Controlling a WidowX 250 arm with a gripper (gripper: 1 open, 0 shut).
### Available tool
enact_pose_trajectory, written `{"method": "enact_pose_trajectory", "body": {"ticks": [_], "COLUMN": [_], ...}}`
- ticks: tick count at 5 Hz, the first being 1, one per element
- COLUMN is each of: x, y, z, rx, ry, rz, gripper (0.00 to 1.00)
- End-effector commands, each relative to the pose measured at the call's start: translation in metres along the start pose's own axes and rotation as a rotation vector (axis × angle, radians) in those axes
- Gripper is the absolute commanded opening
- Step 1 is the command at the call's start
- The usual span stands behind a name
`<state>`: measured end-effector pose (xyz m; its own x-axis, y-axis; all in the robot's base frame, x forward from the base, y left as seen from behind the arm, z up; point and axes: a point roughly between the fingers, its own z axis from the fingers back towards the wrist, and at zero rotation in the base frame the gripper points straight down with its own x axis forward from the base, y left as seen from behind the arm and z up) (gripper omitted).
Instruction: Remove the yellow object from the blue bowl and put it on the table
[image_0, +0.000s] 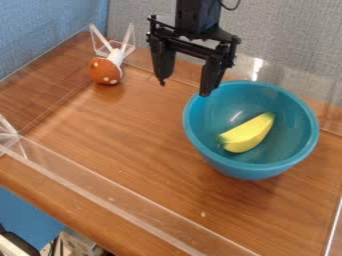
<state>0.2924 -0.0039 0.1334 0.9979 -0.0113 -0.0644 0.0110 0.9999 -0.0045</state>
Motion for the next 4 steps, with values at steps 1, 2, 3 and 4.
{"method": "enact_pose_trajectory", "body": {"ticks": [1,2,3,4], "x": [0.009,0.023,0.035,0.031], "y": [-0.031,-0.071,-0.103,-0.089], "z": [-0.003,-0.019,-0.035,-0.040], "rx": [0.001,0.002,0.016,0.034], "ry": [0.003,0.003,0.005,-0.006], "rz": [-0.107,-0.144,-0.154,-0.164], "gripper": [1.00,1.00,1.00,1.00]}}
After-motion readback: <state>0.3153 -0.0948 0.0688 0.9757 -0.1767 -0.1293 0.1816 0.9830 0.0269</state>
